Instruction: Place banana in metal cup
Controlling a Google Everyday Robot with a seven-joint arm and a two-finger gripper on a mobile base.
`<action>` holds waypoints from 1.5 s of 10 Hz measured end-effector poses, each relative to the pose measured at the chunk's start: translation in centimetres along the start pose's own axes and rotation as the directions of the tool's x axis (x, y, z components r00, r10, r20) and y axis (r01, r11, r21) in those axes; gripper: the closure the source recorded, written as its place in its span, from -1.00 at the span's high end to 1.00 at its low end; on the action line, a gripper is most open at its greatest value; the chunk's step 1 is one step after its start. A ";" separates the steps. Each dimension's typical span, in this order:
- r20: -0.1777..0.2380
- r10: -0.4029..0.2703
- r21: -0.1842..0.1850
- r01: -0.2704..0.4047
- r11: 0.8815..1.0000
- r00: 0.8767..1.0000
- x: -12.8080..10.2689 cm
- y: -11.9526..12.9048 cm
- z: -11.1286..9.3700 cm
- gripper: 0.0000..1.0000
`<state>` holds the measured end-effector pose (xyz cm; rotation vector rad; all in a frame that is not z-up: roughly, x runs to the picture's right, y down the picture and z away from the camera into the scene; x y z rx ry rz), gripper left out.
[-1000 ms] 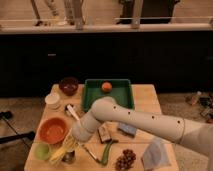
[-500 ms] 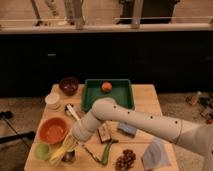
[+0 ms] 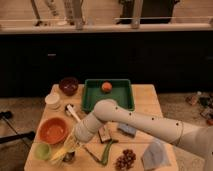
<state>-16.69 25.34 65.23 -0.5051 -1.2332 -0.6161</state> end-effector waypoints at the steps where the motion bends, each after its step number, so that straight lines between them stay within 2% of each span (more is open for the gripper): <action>1: 0.001 0.000 0.002 0.000 1.000 1.000 0.1 0.1 0.0 -1.00; 3: 0.001 0.001 0.004 -0.001 1.000 1.000 0.1 0.2 0.0 -0.94; 4: 0.002 0.001 0.003 -0.001 1.000 1.000 0.1 0.1 0.0 -0.81; 9: 0.002 0.001 0.003 -0.001 1.000 1.000 0.1 0.2 0.0 0.24; 11: 0.002 0.001 0.003 -0.001 1.000 1.000 0.1 0.2 0.0 0.57; 15: 0.003 0.003 0.004 -0.003 1.000 1.000 0.1 0.2 0.0 0.60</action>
